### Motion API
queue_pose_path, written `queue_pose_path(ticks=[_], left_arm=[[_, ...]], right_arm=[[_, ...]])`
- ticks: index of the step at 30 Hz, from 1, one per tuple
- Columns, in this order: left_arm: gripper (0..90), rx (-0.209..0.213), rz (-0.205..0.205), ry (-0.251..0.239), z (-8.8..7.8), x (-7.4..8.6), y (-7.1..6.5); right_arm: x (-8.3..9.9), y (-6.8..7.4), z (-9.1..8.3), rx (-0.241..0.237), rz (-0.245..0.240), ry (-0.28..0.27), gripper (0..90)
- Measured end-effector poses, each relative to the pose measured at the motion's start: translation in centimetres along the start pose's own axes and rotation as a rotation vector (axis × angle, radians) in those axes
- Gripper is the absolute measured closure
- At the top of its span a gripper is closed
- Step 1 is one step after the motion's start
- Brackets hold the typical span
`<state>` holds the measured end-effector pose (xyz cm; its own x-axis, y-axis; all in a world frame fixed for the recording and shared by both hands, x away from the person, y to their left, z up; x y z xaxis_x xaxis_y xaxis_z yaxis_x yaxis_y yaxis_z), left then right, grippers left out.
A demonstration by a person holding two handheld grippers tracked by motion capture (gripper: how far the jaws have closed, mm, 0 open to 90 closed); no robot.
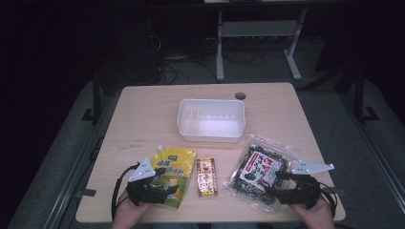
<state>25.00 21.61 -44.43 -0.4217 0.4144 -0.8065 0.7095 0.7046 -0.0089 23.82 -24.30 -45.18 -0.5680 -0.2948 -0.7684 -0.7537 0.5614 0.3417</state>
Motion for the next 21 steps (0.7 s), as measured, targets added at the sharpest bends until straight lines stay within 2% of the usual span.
queue_pose_path(ticks=[10,17,21], left_arm=[[22.4,0.033,0.026,0.029,1.2,-0.7,-1.1],[23.9,0.086,0.067,0.044,2.7,-2.6,-3.0],[24.1,0.105,0.079,0.051,3.4,-3.6,-3.8]], right_arm=[[0.2,-0.2,-0.2,-0.014,0.017,0.008,22.2],[-0.1,-0.4,-1.6,0.030,0.018,-0.024,22.1],[-0.3,-0.8,-1.9,0.036,0.024,-0.024,22.1]])
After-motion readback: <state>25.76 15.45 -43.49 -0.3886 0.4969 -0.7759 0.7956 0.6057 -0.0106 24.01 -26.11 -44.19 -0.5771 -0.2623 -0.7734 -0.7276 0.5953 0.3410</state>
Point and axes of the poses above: each handheld gripper's, and its own axes: z roughly forward along the jaws, x roughly out of its underside, y roughly to its left, the point moved 1 cm from there along z, roughly forward along the jaws, and after that the axes turned 9 degrees about -x, right-handed, at the moved point
